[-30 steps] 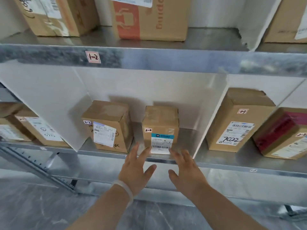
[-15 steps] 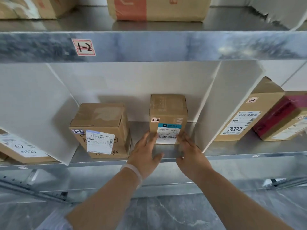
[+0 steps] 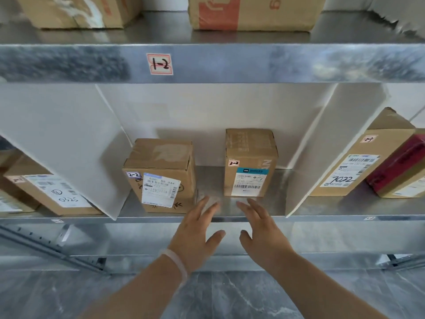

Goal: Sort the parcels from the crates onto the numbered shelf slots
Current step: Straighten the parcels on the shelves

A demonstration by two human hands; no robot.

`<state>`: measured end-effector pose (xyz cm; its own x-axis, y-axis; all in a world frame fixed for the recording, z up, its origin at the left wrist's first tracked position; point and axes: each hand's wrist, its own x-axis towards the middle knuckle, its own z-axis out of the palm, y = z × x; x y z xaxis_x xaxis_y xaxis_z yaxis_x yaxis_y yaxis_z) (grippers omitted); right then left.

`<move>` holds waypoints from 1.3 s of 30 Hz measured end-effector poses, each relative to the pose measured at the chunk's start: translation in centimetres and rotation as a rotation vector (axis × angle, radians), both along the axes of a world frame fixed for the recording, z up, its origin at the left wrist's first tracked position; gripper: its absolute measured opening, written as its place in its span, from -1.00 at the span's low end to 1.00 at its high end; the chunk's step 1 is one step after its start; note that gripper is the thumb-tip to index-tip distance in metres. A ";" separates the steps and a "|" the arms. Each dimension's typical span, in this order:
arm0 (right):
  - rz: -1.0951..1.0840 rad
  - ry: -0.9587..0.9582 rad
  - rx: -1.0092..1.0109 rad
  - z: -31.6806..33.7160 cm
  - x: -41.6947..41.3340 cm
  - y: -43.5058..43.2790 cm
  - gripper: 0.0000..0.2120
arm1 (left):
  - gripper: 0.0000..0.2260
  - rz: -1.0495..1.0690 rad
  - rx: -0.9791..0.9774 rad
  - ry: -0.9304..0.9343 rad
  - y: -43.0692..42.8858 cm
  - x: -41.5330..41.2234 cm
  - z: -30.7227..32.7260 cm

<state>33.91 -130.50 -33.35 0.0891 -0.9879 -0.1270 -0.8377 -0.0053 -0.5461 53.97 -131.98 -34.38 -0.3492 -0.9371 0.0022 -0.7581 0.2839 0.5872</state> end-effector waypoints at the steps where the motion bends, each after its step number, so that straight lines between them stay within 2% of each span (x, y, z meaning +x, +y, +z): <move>1: 0.052 -0.003 0.002 0.1 0.8 0.0 -0.36 | -0.44 0.025 -0.018 0.010 0.7 1.0 -0.1; 5: 0.203 0.016 -0.003 0.7 4.4 -0.9 -0.37 | -0.45 0.156 -0.097 0.067 2.6 4.9 -0.2; 11: 0.279 0.015 -0.024 0.9 7.9 -2.4 -0.35 | -0.47 0.350 -0.170 0.079 2.5 9.6 -0.2; 14: 0.277 -0.022 -0.029 0.8 8.5 -3.0 -0.34 | -0.46 0.352 -0.223 0.089 0.8 10.7 -0.1; 26: 0.169 0.015 -0.019 1.1 8.9 -6.8 -0.32 | -0.45 0.294 -0.161 0.095 -4.6 10.8 0.3; 32: 0.189 0.064 0.020 0.7 9.0 -6.4 -0.32 | -0.42 0.310 -0.091 0.092 -4.9 10.7 -0.6; 39: 0.240 0.023 -0.009 1.2 9.4 -4.6 -0.35 | -0.42 0.353 -0.127 0.056 -2.0 11.8 0.1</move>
